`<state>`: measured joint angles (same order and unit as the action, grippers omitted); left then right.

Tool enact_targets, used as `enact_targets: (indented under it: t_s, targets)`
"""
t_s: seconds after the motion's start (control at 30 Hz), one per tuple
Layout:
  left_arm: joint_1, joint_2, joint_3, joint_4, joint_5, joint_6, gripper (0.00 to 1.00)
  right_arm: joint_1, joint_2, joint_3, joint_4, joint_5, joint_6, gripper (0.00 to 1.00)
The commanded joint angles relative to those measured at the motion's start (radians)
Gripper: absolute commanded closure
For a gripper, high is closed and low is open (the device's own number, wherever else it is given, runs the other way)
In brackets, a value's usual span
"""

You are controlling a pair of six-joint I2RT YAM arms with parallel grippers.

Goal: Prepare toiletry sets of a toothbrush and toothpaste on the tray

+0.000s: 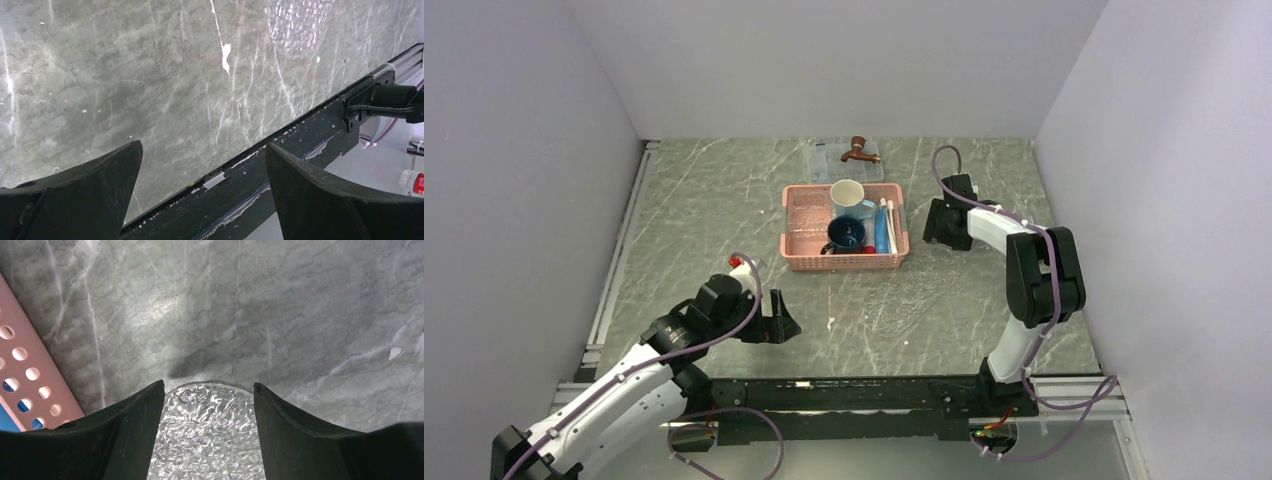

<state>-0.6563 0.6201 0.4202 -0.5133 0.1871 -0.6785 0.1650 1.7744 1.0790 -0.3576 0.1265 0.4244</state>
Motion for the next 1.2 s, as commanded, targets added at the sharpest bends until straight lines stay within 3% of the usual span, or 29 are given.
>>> enact_targets:
  t_s: [0.0,0.63,1.17]
  targets:
    - [-0.003,-0.029,0.011,0.013,0.007,-0.004,0.01,-0.003,0.003,0.021,0.026,0.022,0.016,0.32]
    - [-0.002,-0.060,0.022,-0.001,0.009,0.017,0.01,0.054,-0.147,-0.185,0.018,0.066,0.121,0.30]
    - [-0.002,-0.073,0.017,0.006,0.023,0.012,0.01,0.193,-0.410,-0.403,0.019,0.103,0.348,0.30]
